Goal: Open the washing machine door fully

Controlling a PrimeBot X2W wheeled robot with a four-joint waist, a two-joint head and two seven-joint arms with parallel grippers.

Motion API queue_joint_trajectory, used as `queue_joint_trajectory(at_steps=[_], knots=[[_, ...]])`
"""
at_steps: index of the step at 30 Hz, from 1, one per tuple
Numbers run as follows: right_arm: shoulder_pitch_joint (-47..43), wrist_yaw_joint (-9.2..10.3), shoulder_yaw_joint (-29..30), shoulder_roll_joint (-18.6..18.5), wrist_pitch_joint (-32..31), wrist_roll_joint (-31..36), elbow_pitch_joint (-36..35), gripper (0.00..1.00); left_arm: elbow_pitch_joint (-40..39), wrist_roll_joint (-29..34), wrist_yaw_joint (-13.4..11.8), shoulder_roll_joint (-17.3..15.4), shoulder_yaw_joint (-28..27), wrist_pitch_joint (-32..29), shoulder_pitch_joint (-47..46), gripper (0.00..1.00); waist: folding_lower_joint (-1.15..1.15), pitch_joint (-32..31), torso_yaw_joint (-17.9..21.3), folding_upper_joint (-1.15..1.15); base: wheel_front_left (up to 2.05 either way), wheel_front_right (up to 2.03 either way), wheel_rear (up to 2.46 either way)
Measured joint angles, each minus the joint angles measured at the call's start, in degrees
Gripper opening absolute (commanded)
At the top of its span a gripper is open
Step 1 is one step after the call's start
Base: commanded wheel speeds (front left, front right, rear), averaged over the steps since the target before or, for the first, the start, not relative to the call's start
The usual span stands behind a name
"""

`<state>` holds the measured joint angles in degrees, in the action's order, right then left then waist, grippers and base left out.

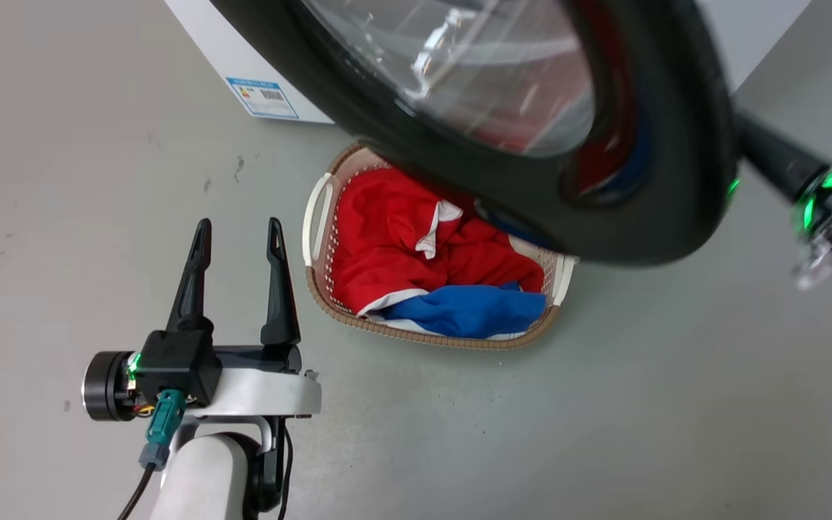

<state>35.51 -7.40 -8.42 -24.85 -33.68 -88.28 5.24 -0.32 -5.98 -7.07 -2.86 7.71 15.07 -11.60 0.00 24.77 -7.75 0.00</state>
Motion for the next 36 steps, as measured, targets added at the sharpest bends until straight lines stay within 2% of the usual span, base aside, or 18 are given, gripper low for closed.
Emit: queue_joint_trajectory(at_steps=[11,18,36], knots=[[-12.60,0.00,-3.78,3.55,0.21,-1.16,-8.95,0.00,0.46,0.71,0.51,0.00,-0.27,0.00,1.99,1.00,0.00,-3.82,0.03,0.00,0.00,0.00,0.00],[-17.58,0.00,-7.36,6.46,0.35,-1.41,-11.52,0.00,0.75,0.94,1.00,0.00,-0.24,0.00,2.68,1.00,0.00,-5.87,-0.32,0.00,0.00,0.00,0.00],[-22.70,0.00,-15.71,14.28,0.84,-1.04,-9.34,0.00,0.96,0.83,1.02,0.00,0.00,0.00,3.49,1.00,0.00,-7.51,-1.10,0.00,0.00,0.00,0.00]])
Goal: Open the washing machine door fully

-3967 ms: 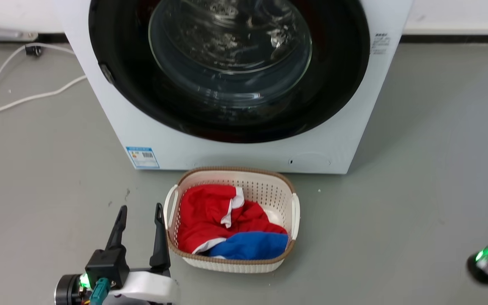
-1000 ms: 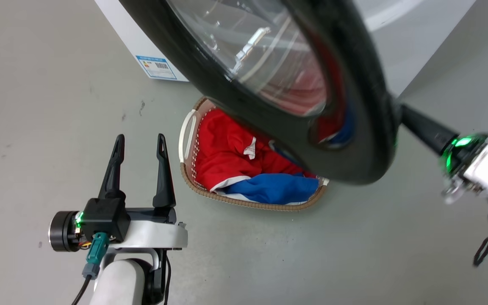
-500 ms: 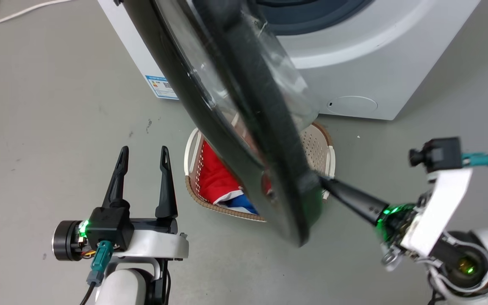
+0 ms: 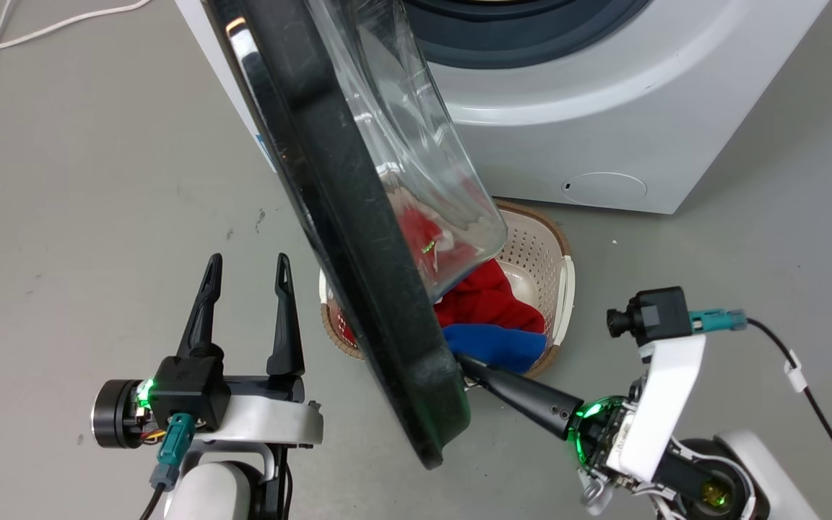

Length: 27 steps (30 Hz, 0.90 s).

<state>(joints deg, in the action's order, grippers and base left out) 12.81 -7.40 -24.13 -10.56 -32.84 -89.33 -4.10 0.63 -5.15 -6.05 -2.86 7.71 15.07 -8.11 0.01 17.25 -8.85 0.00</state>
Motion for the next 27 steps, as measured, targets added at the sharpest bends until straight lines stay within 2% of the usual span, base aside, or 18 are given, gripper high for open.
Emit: queue_joint_trajectory(at_steps=[12,15,16,17,18,23,27], knots=[[-2.00,0.00,-2.43,2.53,0.68,0.12,2.97,0.00,0.56,0.01,0.00,0.00,-0.29,0.00,0.82,1.00,0.00,-1.55,0.36,0.00,0.00,0.00,0.00],[-2.56,0.00,-1.52,2.82,2.61,0.36,3.15,0.00,0.73,0.12,0.01,0.00,-0.53,0.00,1.33,1.00,0.00,-2.45,0.51,0.00,0.00,0.00,0.00],[-2.65,0.00,-0.83,2.86,3.47,0.59,3.26,0.28,0.78,0.24,0.02,0.00,-0.70,0.00,1.63,1.00,0.00,-2.83,0.60,0.00,0.00,0.00,0.00],[-2.80,0.00,-0.20,2.90,4.37,0.63,3.41,0.47,0.83,0.40,0.08,0.00,-0.83,0.00,1.98,1.00,0.00,-3.23,0.71,0.00,0.00,0.00,0.00],[-3.12,0.00,0.43,2.88,5.26,0.86,3.46,1.00,0.96,0.44,0.10,0.00,-0.98,0.00,2.32,1.00,0.00,-3.67,0.82,0.00,0.00,0.00,0.00],[-4.10,0.00,4.33,2.40,12.67,4.32,1.47,1.00,1.22,0.96,0.60,0.00,-1.93,0.00,4.17,1.00,0.00,-6.18,1.52,0.00,0.00,0.00,0.00],[-4.44,-0.01,6.87,0.56,22.87,12.76,-1.20,1.00,1.29,1.36,1.05,0.00,-2.82,0.00,5.66,1.00,0.00,-8.27,2.25,0.00,0.00,0.00,0.00]])
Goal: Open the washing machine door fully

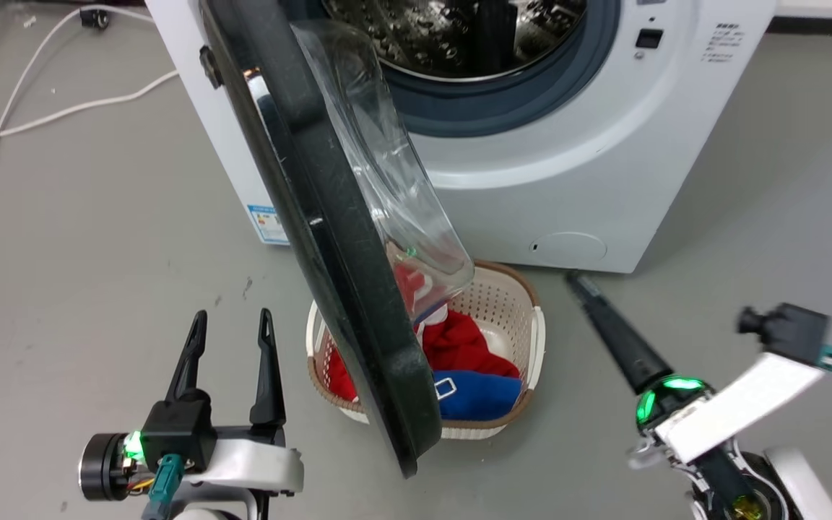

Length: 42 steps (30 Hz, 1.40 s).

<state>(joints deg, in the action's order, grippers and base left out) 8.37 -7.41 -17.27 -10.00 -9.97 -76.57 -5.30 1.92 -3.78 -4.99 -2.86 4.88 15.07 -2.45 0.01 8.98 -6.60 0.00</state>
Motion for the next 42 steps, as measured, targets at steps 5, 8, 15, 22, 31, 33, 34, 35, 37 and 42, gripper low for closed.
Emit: queue_joint_trajectory(at_steps=[5,8,15,22,31,33,34,35,37,42], knots=[[-0.27,0.00,1.27,-2.16,12.90,8.87,-1.44,1.00,0.14,0.35,0.62,0.01,-1.00,0.00,1.48,1.00,0.00,-2.26,1.11,0.00,0.00,0.00,0.00],[-0.33,0.00,2.48,-5.21,20.97,19.44,0.51,1.00,0.04,0.54,0.80,-0.01,-1.47,0.00,2.40,1.00,0.00,-3.27,1.79,0.00,0.00,0.00,0.00],[-0.87,0.00,11.66,-3.23,24.93,49.14,3.16,1.00,-0.33,0.67,0.80,-0.01,-2.00,0.00,3.91,1.00,0.00,-4.69,3.01,0.00,0.00,0.00,0.00],[-6.01,-0.09,18.29,2.99,25.05,65.68,1.99,1.00,-0.25,0.67,0.80,-0.01,-1.94,0.00,4.49,1.00,0.00,-5.48,3.40,0.00,0.00,0.00,0.00],[-11.90,-0.09,21.99,6.30,25.05,69.20,1.90,1.00,0.36,0.52,1.03,0.00,-1.93,0.00,5.00,1.00,0.00,-6.75,2.99,0.00,0.00,0.00,0.00],[-13.33,-0.09,22.53,6.64,25.05,68.95,1.80,1.00,0.48,0.51,1.03,0.00,-1.94,0.00,5.37,1.00,0.00,-7.18,2.90,0.00,0.00,0.00,0.00],[-14.03,-0.09,22.68,6.75,25.05,68.82,1.81,1.00,0.56,0.48,1.03,0.00,-1.91,0.00,5.61,1.00,0.00,-7.44,2.88,0.00,0.00,0.00,0.00],[-14.73,-0.09,22.82,6.84,25.05,68.67,1.79,1.00,0.64,0.47,1.04,0.00,-1.89,0.00,5.84,1.00,0.00,-7.73,2.86,0.00,0.00,0.00,0.00],[-16.05,-0.09,23.06,6.92,25.05,68.48,1.79,1.00,0.77,0.22,1.07,0.00,-1.85,0.00,6.23,1.00,0.00,-8.28,2.86,0.00,0.00,0.00,0.00],[-18.67,-0.09,23.27,7.00,25.05,66.36,1.45,1.00,1.08,0.03,1.49,0.00,-1.71,0.00,6.87,1.00,-0.01,-9.18,2.87,0.00,0.00,0.00,0.00]])
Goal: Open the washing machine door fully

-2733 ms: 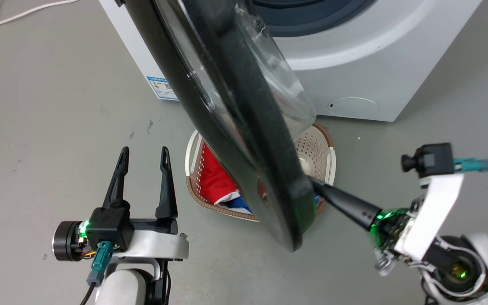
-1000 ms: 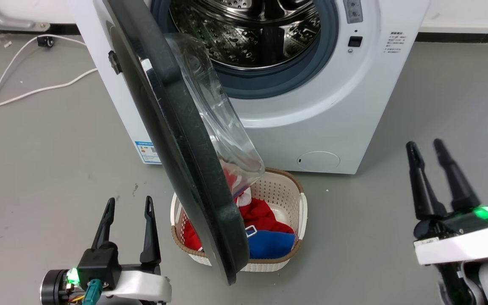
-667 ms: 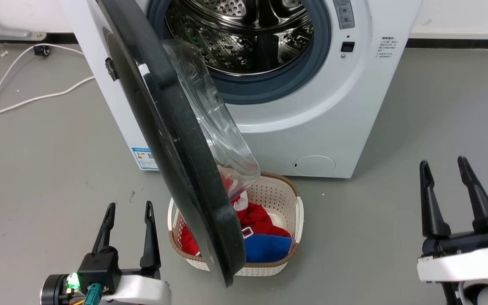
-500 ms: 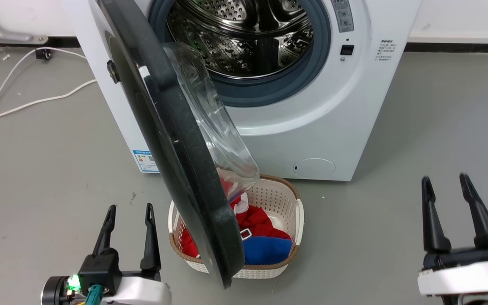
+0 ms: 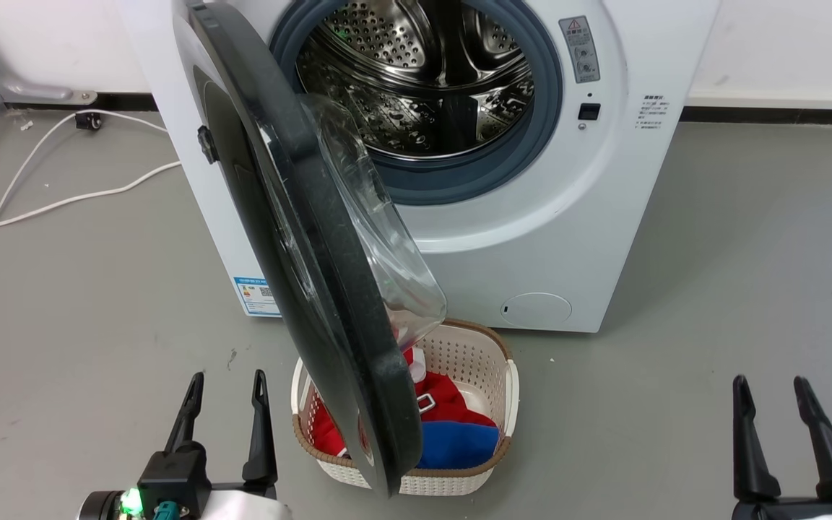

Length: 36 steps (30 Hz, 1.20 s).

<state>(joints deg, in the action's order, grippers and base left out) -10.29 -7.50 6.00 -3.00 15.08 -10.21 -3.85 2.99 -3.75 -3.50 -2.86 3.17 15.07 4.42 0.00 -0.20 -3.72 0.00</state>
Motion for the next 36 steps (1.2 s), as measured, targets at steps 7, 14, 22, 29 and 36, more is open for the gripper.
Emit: queue_joint_trajectory(at_steps=[7,14,22,29,36], knots=[[-2.60,0.00,-0.90,0.02,0.00,0.29,-0.38,1.00,0.42,-0.18,0.45,0.00,-0.07,0.00,0.53,1.00,0.00,-0.74,-0.22,0.00,0.00,0.00,0.00],[-3.05,0.00,-1.66,0.02,0.00,0.32,-0.20,1.00,0.60,-0.38,0.45,0.00,-0.44,0.00,1.00,1.00,0.00,-1.02,-0.03,0.00,0.00,0.00,0.00],[-2.94,0.00,-2.38,0.03,0.00,0.63,0.32,1.00,1.31,-0.46,-0.22,0.00,-0.99,0.00,1.10,0.00,0.00,-1.25,0.19,0.00,0.00,0.00,0.00],[-2.89,0.00,-2.57,0.03,0.00,0.33,0.40,1.00,-3.45,-0.14,-2.26,0.00,-3.52,0.01,-0.26,0.00,0.00,-1.38,0.13,0.00,0.00,0.00,0.00],[-2.87,0.00,-2.71,0.04,0.00,0.16,0.36,1.00,-15.34,3.14,-2.79,-0.15,-2.97,0.00,-3.33,0.00,0.00,-1.47,0.17,0.00,0.00,0.00,0.00]])
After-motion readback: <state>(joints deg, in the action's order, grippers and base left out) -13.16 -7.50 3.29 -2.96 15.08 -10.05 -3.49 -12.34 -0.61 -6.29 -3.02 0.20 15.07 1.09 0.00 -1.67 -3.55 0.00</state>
